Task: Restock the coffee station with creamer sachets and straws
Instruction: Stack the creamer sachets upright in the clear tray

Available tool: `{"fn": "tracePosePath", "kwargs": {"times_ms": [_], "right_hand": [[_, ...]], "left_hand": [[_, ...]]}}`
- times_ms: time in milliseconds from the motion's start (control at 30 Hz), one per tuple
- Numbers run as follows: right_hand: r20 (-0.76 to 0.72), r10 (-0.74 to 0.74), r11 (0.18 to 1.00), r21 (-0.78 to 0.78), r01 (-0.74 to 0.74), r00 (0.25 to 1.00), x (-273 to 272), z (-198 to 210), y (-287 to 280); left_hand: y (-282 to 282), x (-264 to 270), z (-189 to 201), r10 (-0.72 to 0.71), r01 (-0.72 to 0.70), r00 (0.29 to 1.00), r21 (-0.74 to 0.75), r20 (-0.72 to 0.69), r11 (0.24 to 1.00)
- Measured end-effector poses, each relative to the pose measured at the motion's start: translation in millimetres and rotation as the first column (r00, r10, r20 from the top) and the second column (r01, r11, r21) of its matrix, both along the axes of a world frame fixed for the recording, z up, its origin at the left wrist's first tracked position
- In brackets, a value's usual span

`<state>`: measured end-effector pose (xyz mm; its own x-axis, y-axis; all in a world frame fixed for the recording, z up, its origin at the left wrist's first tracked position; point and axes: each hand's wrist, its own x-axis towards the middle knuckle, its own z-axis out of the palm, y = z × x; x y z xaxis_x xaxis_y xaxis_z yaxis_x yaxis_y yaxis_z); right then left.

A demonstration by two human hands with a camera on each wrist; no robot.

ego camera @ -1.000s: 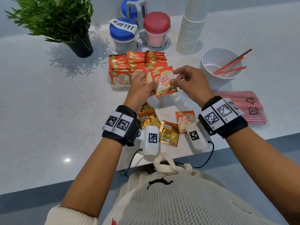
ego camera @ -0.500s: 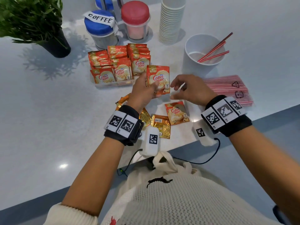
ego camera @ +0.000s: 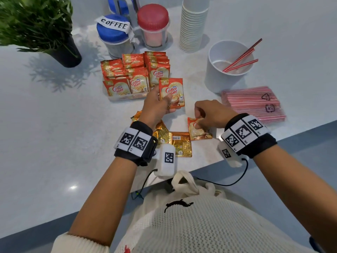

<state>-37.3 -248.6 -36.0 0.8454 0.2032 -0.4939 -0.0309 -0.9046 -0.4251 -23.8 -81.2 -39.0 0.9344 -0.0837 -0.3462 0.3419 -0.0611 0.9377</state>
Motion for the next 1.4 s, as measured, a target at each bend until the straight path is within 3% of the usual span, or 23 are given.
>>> {"fn": "tracePosePath", "kwargs": {"times_ms": [200, 367, 500, 667, 800, 900, 967, 1100, 1267, 1400], "right_hand": [[-0.03, 0.037, 0.999, 0.018, -0.037, 0.999, 5.8, 11.3, -0.3], [0.085, 0.055, 0.977, 0.203, -0.071, 0.995, 23.8, 34.2, 0.6], [0.181, -0.048, 0.936, 0.351, -0.019, 0.982, 37.4, 43.6, 7.4], [0.259, -0.166, 0.917, 0.394, 0.053, 0.951, 49.9, 37.8, 19.4], [0.243, -0.257, 0.877, 0.466, 0.12, 0.935, 54.8, 33.8, 32.1], [0.152, -0.375, 0.769, 0.602, 0.215, 0.914, 58.8, 30.9, 38.8], [0.083, -0.379, 0.721, 0.651, 0.237, 0.922, 62.0, 29.9, 42.0], [0.141, -0.287, 0.762, 0.633, 0.137, 0.947, 69.8, 33.2, 48.6], [0.303, -0.37, 0.794, 0.594, 0.13, 0.878, 83.9, 35.6, 55.8], [0.393, -0.358, 0.852, 0.509, 0.124, 0.847, 89.7, 28.8, 61.4]], "left_hand": [[5.4, 2.8, -3.6, 0.017, -0.017, 1.0, 0.024, -0.008, 1.0], [5.9, 4.7, -2.0, -0.022, 0.022, 1.0, 0.026, -0.004, 0.999], [1.8, 3.8, 3.5, -0.11, 0.11, 0.994, 0.033, 0.01, 0.993], [2.7, 0.5, 9.7, -0.106, 0.106, 0.994, -0.012, 0.021, 0.994], [5.4, 1.9, 7.7, -0.095, 0.095, 0.995, -0.004, 0.016, 0.995], [8.5, 5.0, 7.8, -0.047, 0.047, 0.997, 0.006, 0.068, 0.999], [12.9, 8.9, 8.9, -0.021, 0.019, 0.994, 0.022, 0.107, 1.0], [19.3, 18.0, 16.0, -0.032, 0.009, 0.988, 0.153, 0.148, 0.988], [32.6, 36.5, 22.8, -0.081, -0.092, 0.948, 0.511, 0.307, 0.855], [48.8, 47.9, 20.0, -0.136, -0.177, 0.938, 0.781, 0.317, 0.599]]}}
